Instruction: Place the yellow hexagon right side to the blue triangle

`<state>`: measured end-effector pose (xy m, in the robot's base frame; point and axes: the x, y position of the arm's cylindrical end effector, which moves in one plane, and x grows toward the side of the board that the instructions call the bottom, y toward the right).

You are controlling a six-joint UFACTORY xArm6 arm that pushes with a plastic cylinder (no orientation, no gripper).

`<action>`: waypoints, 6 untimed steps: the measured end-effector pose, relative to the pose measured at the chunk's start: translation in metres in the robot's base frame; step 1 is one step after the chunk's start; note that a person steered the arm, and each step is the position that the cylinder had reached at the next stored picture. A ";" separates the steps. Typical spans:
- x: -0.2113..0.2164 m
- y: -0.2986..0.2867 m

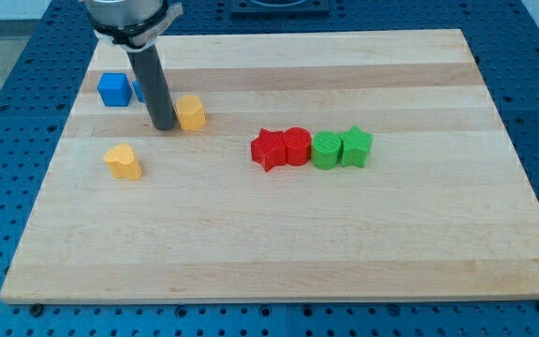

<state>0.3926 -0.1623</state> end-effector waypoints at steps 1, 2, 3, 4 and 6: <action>0.020 0.001; 0.009 0.011; -0.007 0.014; -0.011 0.019; 0.005 0.060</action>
<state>0.3977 -0.1022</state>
